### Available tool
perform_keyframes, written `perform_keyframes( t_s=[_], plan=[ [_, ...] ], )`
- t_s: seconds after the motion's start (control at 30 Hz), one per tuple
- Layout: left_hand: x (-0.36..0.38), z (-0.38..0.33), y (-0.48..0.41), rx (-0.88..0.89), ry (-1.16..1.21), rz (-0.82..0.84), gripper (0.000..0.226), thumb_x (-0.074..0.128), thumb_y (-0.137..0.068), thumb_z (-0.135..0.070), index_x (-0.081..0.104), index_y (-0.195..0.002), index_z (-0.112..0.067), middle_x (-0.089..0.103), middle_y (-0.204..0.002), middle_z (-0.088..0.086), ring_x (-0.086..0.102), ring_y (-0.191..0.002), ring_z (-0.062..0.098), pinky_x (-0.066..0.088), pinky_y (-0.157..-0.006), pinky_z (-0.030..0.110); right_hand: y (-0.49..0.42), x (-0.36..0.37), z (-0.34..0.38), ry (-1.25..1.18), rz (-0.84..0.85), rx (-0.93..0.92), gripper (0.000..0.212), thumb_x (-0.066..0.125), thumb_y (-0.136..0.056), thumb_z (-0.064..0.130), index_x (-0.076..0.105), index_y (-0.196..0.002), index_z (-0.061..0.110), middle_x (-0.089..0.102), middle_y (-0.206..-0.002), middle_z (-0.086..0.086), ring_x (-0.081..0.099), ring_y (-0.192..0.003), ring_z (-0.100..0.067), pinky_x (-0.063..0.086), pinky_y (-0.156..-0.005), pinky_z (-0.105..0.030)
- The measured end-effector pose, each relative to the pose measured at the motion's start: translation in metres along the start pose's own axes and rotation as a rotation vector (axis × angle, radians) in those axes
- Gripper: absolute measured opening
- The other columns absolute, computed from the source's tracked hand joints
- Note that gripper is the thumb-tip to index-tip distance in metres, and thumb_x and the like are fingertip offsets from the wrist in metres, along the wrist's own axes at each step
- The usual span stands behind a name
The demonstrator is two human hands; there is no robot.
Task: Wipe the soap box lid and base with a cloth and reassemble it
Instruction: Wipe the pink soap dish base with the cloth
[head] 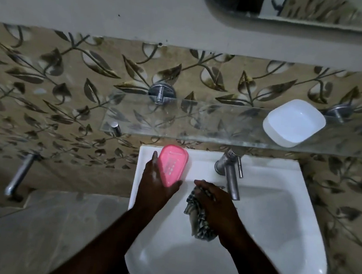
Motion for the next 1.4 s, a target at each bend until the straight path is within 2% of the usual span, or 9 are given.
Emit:
perform_keyframes(
  t_s=[0.17, 0.3, 0.4, 0.53, 0.67, 0.8, 1.0, 1.13, 1.4],
  plan=[
    [-0.012, -0.034, 0.031, 0.073, 0.185, 0.006, 0.117, 0.086, -0.065, -0.044, 0.013, -0.153, -0.016, 0.045, -0.128, -0.003, 0.051, -0.115, 0.007, 0.041, -0.085, 0.009, 0.004, 0.01, 0.026, 0.047, 0.073, -0.082, 0.02, 0.062, -0.094, 0.033, 0.073, -0.085, 0.02, 0.075, -0.079, -0.007, 0.073, -0.079, -0.028, 0.057, -0.079, -0.044],
    [-0.01, -0.038, 0.039, 0.031, 0.354, 0.125, 0.114, 0.088, -0.066, -0.03, 0.012, -0.151, -0.027, 0.039, -0.118, -0.023, 0.043, -0.102, -0.028, 0.038, -0.072, -0.005, 0.01, 0.016, 0.037, 0.059, 0.115, -0.084, 0.03, 0.056, -0.097, 0.031, 0.068, -0.083, 0.008, 0.073, -0.074, -0.014, 0.071, -0.069, -0.032, 0.057, -0.066, -0.039],
    [-0.025, -0.035, 0.033, 0.021, 0.412, 0.14, 0.104, 0.085, -0.064, -0.046, 0.029, -0.149, -0.022, 0.047, -0.126, -0.01, 0.054, -0.107, -0.006, 0.045, -0.078, 0.003, 0.014, 0.013, 0.041, 0.019, 0.121, -0.08, 0.029, 0.053, -0.099, 0.028, 0.067, -0.084, 0.007, 0.073, -0.073, -0.016, 0.071, -0.067, -0.033, 0.055, -0.063, -0.033],
    [-0.013, -0.003, 0.007, -0.352, 0.99, 0.246, 0.062, 0.058, -0.076, -0.055, 0.061, -0.12, -0.012, 0.063, -0.114, 0.007, 0.066, -0.088, 0.016, 0.052, -0.075, 0.028, 0.019, 0.01, 0.048, -0.013, 0.139, -0.076, 0.031, 0.05, -0.101, 0.026, 0.065, -0.083, 0.006, 0.073, -0.072, -0.018, 0.069, -0.062, -0.033, 0.055, -0.065, -0.037],
    [0.027, -0.01, 0.011, -0.555, 1.311, 0.579, 0.081, 0.039, -0.085, -0.068, 0.063, -0.123, -0.001, 0.061, -0.121, 0.024, 0.061, -0.105, 0.035, 0.045, -0.095, 0.047, 0.022, 0.021, 0.045, -0.09, 0.218, -0.022, 0.035, 0.049, -0.1, 0.027, 0.064, -0.086, -0.001, 0.071, -0.078, -0.029, 0.066, -0.074, -0.051, 0.055, -0.072, -0.053],
    [0.054, -0.035, 0.032, -0.574, 1.536, 0.83, 0.085, 0.036, -0.088, -0.07, 0.049, -0.138, -0.003, 0.052, -0.135, 0.023, 0.064, -0.103, 0.033, 0.045, -0.094, 0.046, 0.028, 0.031, 0.045, -0.165, 0.32, 0.022, 0.035, 0.047, -0.101, 0.026, 0.068, -0.09, 0.0, 0.068, -0.084, -0.036, 0.067, -0.075, -0.047, 0.054, -0.072, -0.045],
    [0.056, -0.039, 0.024, -0.541, 1.683, 0.838, 0.076, 0.038, -0.089, -0.068, 0.05, -0.139, -0.012, 0.051, -0.134, 0.026, 0.057, -0.111, 0.037, 0.042, -0.098, 0.047, 0.018, 0.023, 0.035, -0.018, 0.292, 0.037, 0.039, 0.049, -0.1, 0.037, 0.067, -0.098, 0.002, 0.072, -0.085, -0.027, 0.068, -0.081, -0.049, 0.054, -0.081, -0.054],
    [0.054, -0.027, 0.007, -0.525, 1.686, 0.756, 0.081, 0.042, -0.084, -0.068, 0.056, -0.133, -0.006, 0.058, -0.13, 0.025, 0.047, -0.127, 0.04, 0.02, -0.115, 0.057, 0.009, -0.016, 0.03, 0.153, 0.055, 0.089, 0.041, 0.069, -0.089, 0.03, 0.055, -0.126, 0.037, 0.073, -0.101, 0.004, 0.073, -0.085, -0.01, 0.058, -0.083, -0.036],
    [0.052, -0.03, 0.012, -0.593, 1.62, 0.714, 0.081, 0.043, -0.082, -0.066, 0.057, -0.132, -0.004, 0.059, -0.128, 0.021, 0.06, -0.109, 0.037, 0.047, -0.095, 0.048, 0.029, -0.015, 0.071, -0.044, 0.046, -0.027, 0.009, 0.062, -0.087, -0.002, 0.066, -0.093, 0.003, 0.074, -0.074, -0.016, 0.07, -0.065, -0.032, 0.055, -0.058, -0.038]
  ],
)
Point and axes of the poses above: each hand's wrist, its own y-axis away from the middle knuckle, its own x-axis out of the palm, z = x × y, the point moved 10 cm from there along -y, towards the middle knuckle
